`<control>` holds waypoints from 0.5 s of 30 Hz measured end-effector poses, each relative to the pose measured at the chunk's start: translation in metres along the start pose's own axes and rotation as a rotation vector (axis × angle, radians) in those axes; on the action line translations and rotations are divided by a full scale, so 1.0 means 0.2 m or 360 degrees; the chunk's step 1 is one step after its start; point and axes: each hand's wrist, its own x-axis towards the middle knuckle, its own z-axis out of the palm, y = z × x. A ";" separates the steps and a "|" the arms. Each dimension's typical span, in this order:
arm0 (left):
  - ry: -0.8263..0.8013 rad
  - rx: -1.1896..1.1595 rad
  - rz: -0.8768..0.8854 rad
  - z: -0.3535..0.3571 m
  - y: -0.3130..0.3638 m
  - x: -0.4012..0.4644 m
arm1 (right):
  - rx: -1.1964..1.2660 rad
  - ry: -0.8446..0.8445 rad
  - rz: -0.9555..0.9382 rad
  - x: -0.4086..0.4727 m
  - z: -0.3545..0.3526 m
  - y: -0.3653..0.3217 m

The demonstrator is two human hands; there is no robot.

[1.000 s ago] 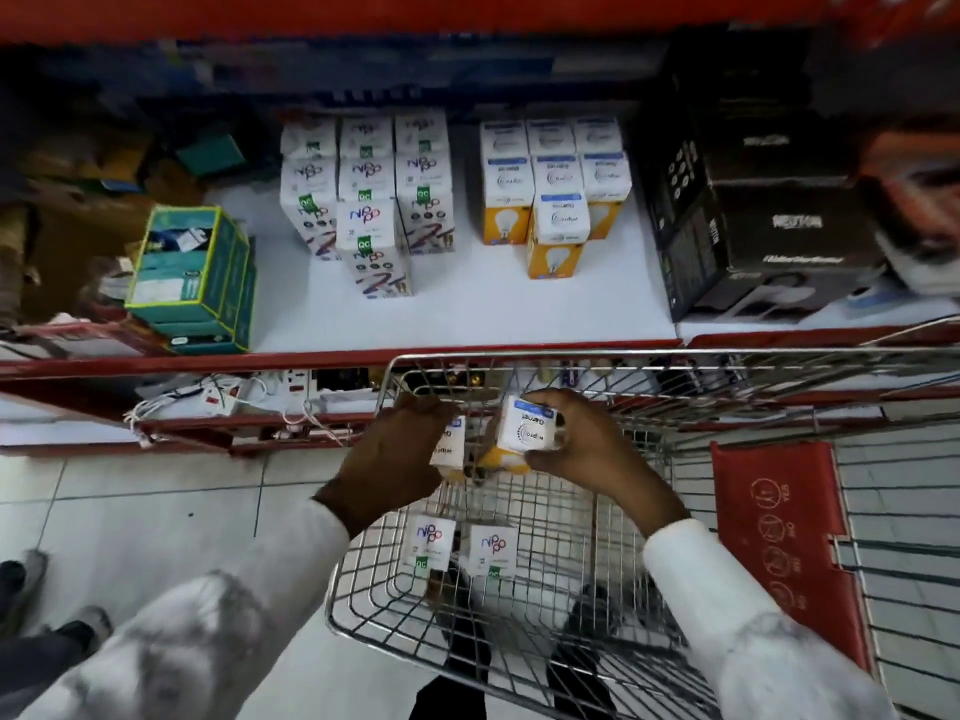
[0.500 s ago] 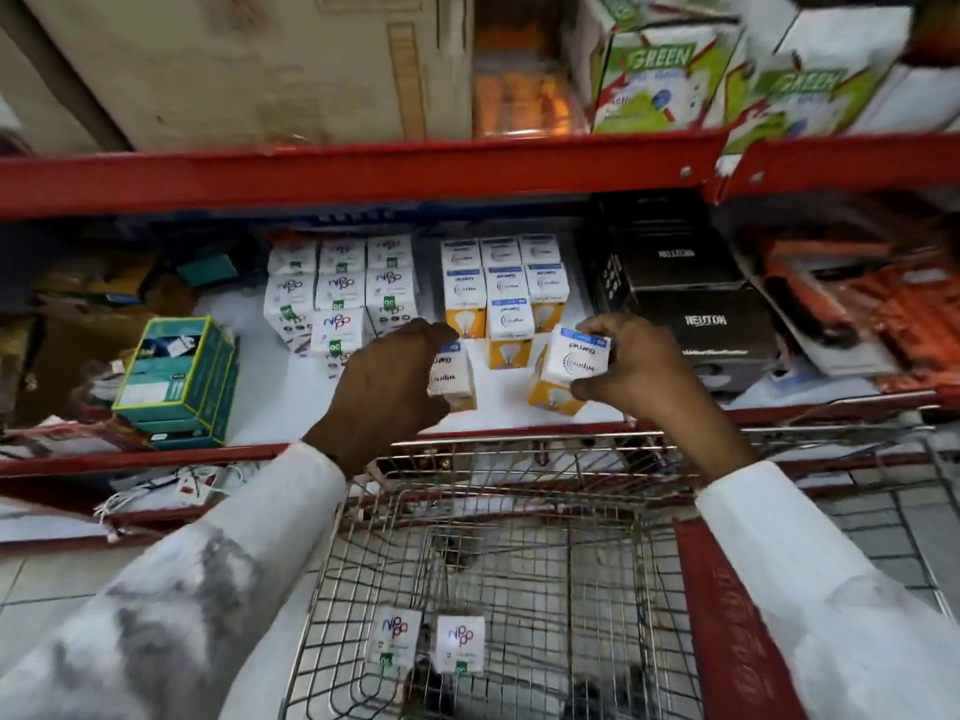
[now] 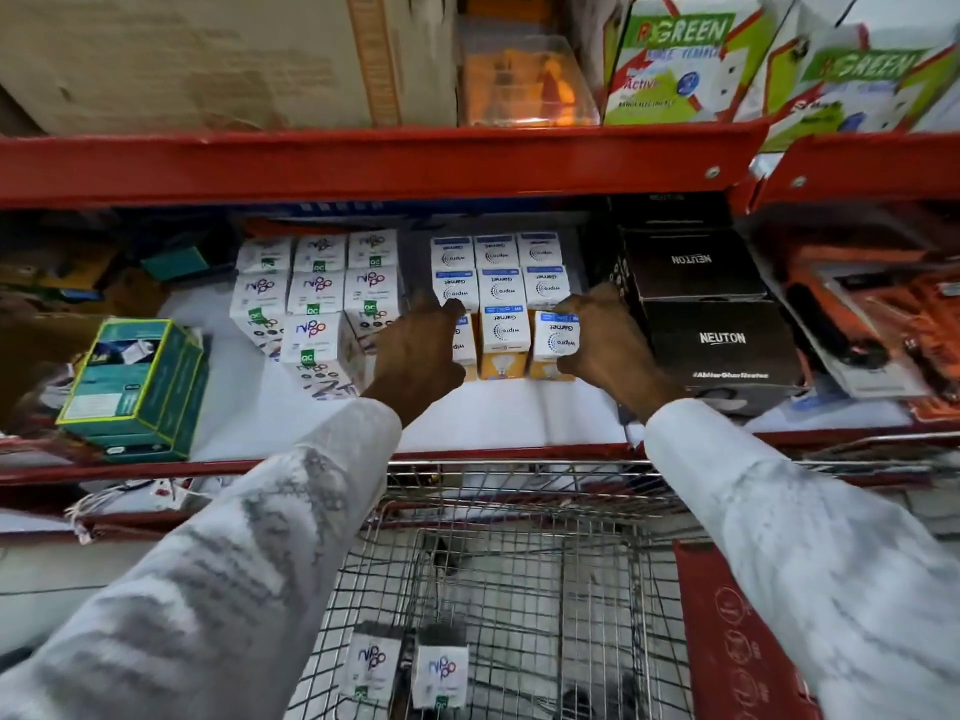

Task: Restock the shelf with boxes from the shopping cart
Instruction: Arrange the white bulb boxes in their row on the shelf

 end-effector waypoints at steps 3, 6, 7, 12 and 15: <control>-0.0023 -0.0048 -0.0002 0.02 0.01 0.04 | 0.0035 -0.0033 0.0023 0.03 0.02 0.01; -0.0026 -0.0069 0.0003 0.05 0.01 0.06 | 0.0066 -0.0061 -0.0002 0.06 0.04 0.02; -0.0014 -0.0075 0.0002 0.06 0.01 0.06 | 0.0078 -0.0057 -0.0015 0.07 0.04 0.03; -0.0015 -0.0180 0.0028 0.08 -0.01 0.02 | -0.0018 -0.0014 -0.0071 0.02 0.06 0.04; 0.0034 -0.0154 0.0131 0.06 -0.05 -0.09 | -0.0114 0.0052 -0.0103 -0.10 0.06 0.01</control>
